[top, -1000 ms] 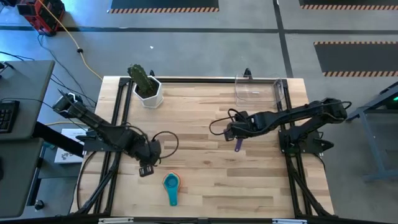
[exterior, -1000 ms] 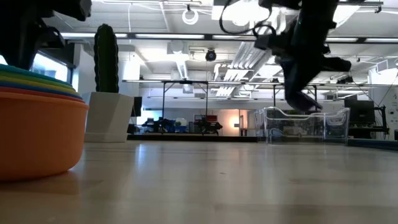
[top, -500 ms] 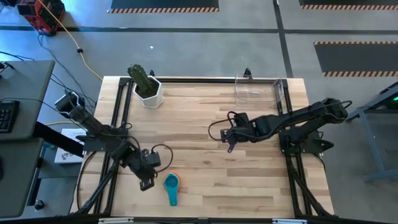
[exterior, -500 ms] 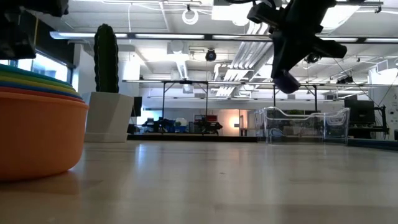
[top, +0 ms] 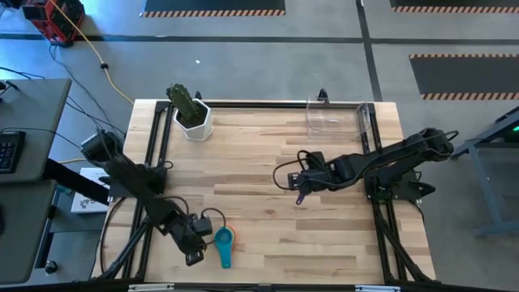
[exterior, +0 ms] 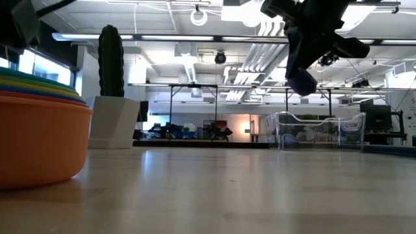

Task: Nest measuring cups in basket
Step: Stack the purple measuring cup on the light blue measuring cup

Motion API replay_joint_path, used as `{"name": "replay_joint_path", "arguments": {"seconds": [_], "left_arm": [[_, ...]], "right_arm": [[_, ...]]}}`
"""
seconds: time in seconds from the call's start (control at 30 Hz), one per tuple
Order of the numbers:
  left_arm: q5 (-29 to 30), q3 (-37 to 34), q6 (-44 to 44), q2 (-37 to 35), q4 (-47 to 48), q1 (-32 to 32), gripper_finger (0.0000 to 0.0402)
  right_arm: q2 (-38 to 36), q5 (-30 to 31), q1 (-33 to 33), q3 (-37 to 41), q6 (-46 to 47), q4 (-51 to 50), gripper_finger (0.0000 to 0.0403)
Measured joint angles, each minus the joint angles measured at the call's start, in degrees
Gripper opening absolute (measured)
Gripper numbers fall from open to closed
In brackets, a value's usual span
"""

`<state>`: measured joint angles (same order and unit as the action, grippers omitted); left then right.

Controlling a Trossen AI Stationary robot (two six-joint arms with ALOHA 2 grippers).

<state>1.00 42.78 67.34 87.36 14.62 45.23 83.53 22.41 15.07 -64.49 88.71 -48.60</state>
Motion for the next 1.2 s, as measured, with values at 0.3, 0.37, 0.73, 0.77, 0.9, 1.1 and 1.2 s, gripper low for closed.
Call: {"name": "replay_joint_path", "arguments": {"seconds": [0.3,0.37,0.73,0.77,0.9,1.1,1.2], "left_arm": [[-1.47,0.00,2.38,5.14,-3.55,-0.95,0.0087],[-1.47,0.00,1.42,5.55,-4.49,-1.34,0.0087],[-1.56,0.02,-1.47,6.68,-6.12,-7.73,0.0087],[-1.87,0.02,-1.64,6.68,-6.45,-8.31,0.0087],[-2.18,0.02,-1.88,6.68,-8.95,-10.14,0.0087],[-2.19,0.02,-1.47,6.66,-13.06,-12.84,0.0087],[-2.14,0.02,-1.46,6.66,-14.65,-14.24,0.0087]], "right_arm": [[-0.02,1.16,1.63,0.00,1.30,-0.06,0.0001],[-0.02,1.16,1.84,0.00,1.30,-0.05,0.0001],[-0.02,1.14,1.86,0.00,1.27,-0.08,0.0001],[-0.04,1.14,1.86,0.00,1.22,-0.10,0.0001],[-0.04,1.12,1.86,0.00,0.91,-0.51,0.0001],[-0.04,1.20,1.86,0.00,0.82,-1.24,0.0001],[-0.04,1.20,1.86,0.00,0.82,-1.84,0.0001]]}}
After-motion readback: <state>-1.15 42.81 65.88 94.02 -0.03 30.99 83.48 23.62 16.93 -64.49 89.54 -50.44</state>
